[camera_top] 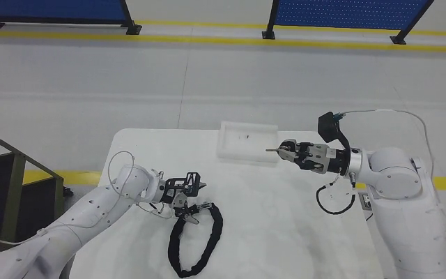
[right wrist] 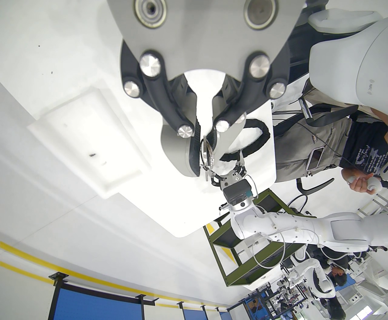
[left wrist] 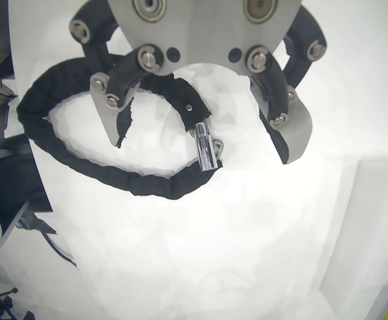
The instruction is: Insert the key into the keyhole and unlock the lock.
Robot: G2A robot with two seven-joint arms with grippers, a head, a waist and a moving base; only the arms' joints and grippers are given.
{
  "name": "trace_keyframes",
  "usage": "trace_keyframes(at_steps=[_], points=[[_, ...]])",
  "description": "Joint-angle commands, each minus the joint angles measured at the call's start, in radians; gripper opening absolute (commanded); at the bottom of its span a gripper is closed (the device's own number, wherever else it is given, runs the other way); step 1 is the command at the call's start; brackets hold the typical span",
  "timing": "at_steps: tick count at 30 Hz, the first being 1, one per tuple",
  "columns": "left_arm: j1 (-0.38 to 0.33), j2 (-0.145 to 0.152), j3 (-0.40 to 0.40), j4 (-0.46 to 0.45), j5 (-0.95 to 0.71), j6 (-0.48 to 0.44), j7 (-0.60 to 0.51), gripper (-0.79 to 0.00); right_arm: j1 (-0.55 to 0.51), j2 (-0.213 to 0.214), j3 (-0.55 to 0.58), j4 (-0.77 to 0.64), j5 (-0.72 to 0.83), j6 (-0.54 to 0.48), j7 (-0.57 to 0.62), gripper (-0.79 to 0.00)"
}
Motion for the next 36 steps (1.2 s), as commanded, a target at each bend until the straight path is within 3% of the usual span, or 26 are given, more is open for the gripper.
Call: trace_keyframes(at_steps=[1,13,22,23,24,26,34,35,36], points=[[0.025,0.008,-0.015,-0.001,-0.016,0.018,0.003,0.0,0.0,0.0,0.0,0.0,0.0,0.0,0.0,-0.785],[0.156,0.045,-0.088,-0.047,0.023,0.201,0.069,0.0,0.0,0.0,0.0,0.0,0.0,0.0,0.0,-0.785],[0.196,0.031,-0.119,-0.024,0.049,0.259,0.061,0.0,0.0,0.0,0.0,0.0,0.0,0.0,0.0,-0.785],[0.198,0.029,-0.121,-0.023,0.053,0.262,0.056,-0.089,0.0,0.0,0.0,0.0,0.0,0.0,0.0,-0.785],[0.199,0.027,-0.124,-0.022,0.059,0.265,0.051,-0.249,0.0,0.0,0.0,0.0,0.0,0.0,0.0,-0.785],[0.204,0.023,-0.129,-0.021,0.066,0.273,0.039,-0.403,0.0,0.0,0.0,0.0,0.0,0.0,0.0,-0.785],[0.216,0.009,-0.151,-0.009,0.087,0.272,0.023,-0.536,0.0,0.0,0.0,0.0,0.0,0.0,0.0,-0.785],[0.217,0.007,-0.153,-0.008,0.091,0.274,0.02,-0.616,0.0,0.0,0.0,0.0,0.0,0.0,0.0,-0.785],[0.218,0.005,-0.156,-0.006,0.094,0.274,0.016,-0.751,0.0,0.0,0.0,0.0,0.0,0.0,0.0,-0.785]])
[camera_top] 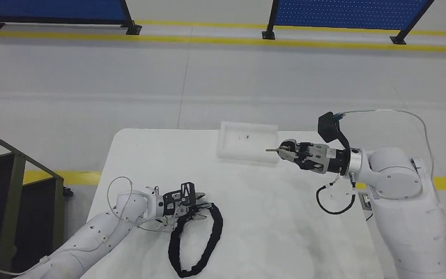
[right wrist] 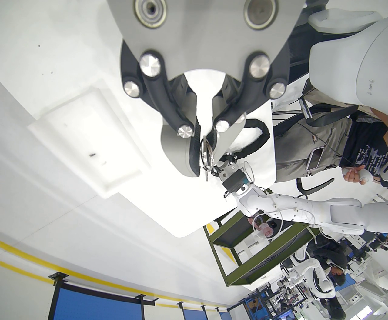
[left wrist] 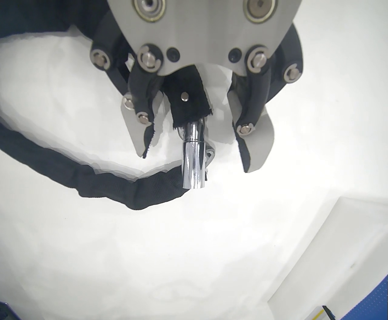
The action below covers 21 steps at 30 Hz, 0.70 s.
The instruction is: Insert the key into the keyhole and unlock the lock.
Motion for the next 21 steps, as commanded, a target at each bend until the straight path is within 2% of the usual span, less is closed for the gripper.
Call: trace_keyframes(at_steps=[1,12,16,21], points=[[0.002,-0.004,-0.005,0.003,0.004,0.002,-0.006,-0.785,0.0,0.0,0.0,0.0,0.0,0.0,0.0,-0.785],[0.013,-0.008,-0.052,-0.002,0.007,-0.045,0.012,-0.785,0.0,0.0,0.0,0.0,0.0,0.0,0.0,-0.785],[0.021,0.007,-0.083,-0.042,0.012,-0.083,0.056,-0.785,0.0,0.0,0.0,0.0,0.0,0.0,0.0,-0.785],[0.035,0.043,-0.142,-0.12,0.033,-0.143,0.12,-0.785,0.0,0.0,0.0,0.0,0.0,0.0,0.0,-0.785]])
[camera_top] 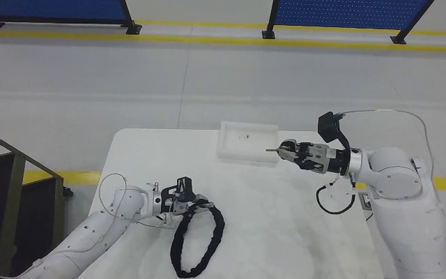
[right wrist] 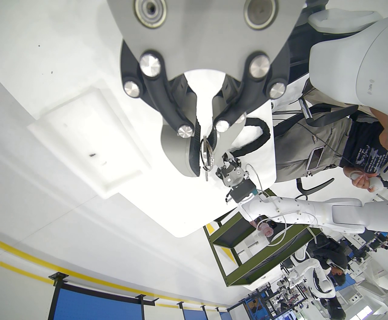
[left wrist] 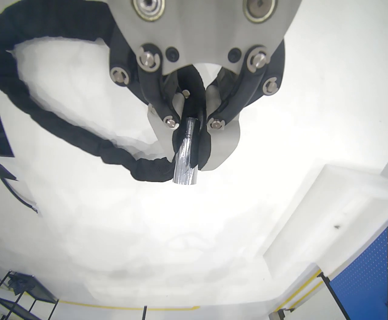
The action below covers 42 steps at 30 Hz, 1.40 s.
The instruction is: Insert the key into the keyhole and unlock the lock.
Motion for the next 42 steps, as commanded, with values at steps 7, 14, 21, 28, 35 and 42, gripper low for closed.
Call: trace_keyframes(at_steps=[7,14,21,28,35,42], points=[[0.016,0.056,-0.11,-0.143,0.027,-0.075,0.048,-0.785,-0.023,0.001,-0.036,-0.049,-0.063,0.006,-0.025,-0.785],[0.017,0.065,-0.16,-0.236,0.046,-0.075,0.077,-0.785,-0.038,0.011,-0.095,-0.141,-0.071,0.06,0.028,-0.785],[0.009,0.054,-0.169,-0.28,0.087,-0.037,0.156,-0.785,-0.053,0.022,-0.114,-0.22,-0.024,0.13,0.063,-0.785],[0.005,0.047,-0.189,-0.297,0.116,-0.003,0.262,-0.785,-0.056,0.027,-0.116,-0.223,0.003,0.158,0.063,-0.785],[0.005,0.047,-0.189,-0.297,0.116,-0.003,0.262,-0.785,-0.056,0.027,-0.116,-0.223,0.003,0.158,0.063,-0.785],[0.005,0.047,-0.189,-0.297,0.116,-0.003,0.262,-0.785,-0.056,0.027,-0.116,-0.223,0.003,0.158,0.063,-0.785]])
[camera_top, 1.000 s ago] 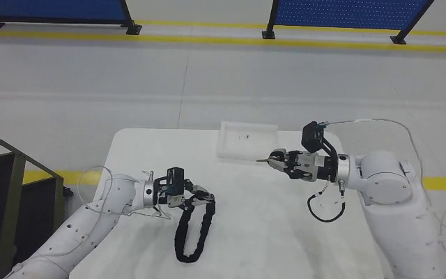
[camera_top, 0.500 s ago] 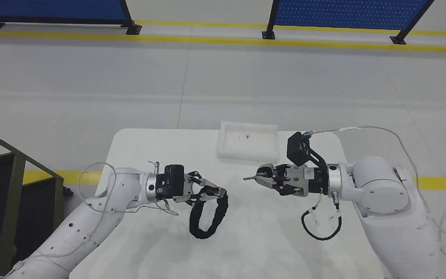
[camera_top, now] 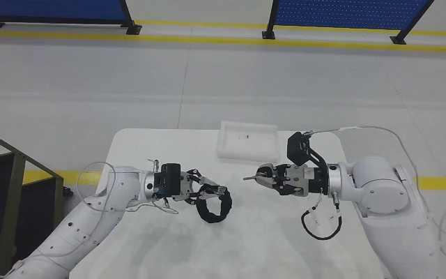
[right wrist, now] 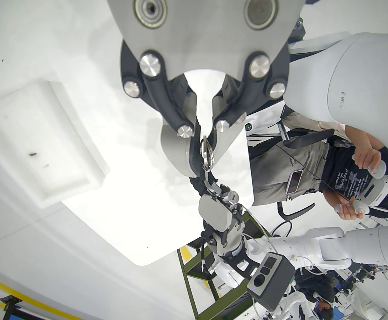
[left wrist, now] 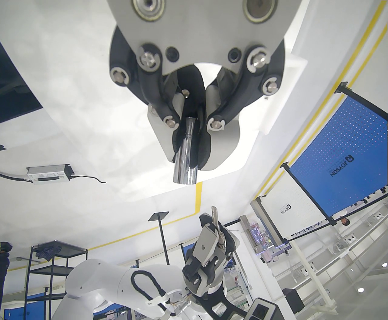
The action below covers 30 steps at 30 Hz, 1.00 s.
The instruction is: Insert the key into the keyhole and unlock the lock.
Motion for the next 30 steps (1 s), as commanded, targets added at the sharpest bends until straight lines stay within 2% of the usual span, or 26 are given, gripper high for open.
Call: trace_keyframes(at_steps=[1,5,8,11,20,26,30], points=[[0.0,0.0,0.0,0.0,0.0,0.0,0.0,-0.785,0.0,0.0,0.0,0.0,0.0,0.0,0.0,-0.785],[0.024,-0.001,-0.009,0.01,-0.042,0.025,-0.023,-0.785,-0.012,0.0,-0.006,-0.001,-0.007,0.022,-0.016,-0.785],[0.049,-0.007,-0.023,0.004,-0.105,0.051,-0.037,-0.785,-0.012,0.006,-0.013,-0.014,-0.02,0.071,0.022,-0.785],[0.057,-0.018,-0.023,0.01,-0.104,0.124,-0.057,-0.785,-0.004,0.01,-0.019,-0.07,-0.022,0.135,0.046,-0.785],[0.023,-0.075,0.025,0.045,-0.014,0.295,0.107,-0.785,-0.044,0.028,0.029,-0.336,-0.105,0.286,0.083,-0.785],[-0.01,-0.112,0.059,0.105,0.026,0.345,0.205,-0.785,-0.06,0.036,0.036,-0.375,-0.154,0.275,0.076,-0.785],[-0.028,-0.136,0.08,0.136,0.054,0.385,0.218,-0.785,-0.055,0.038,0.016,-0.375,-0.21,0.296,0.049,-0.785]])
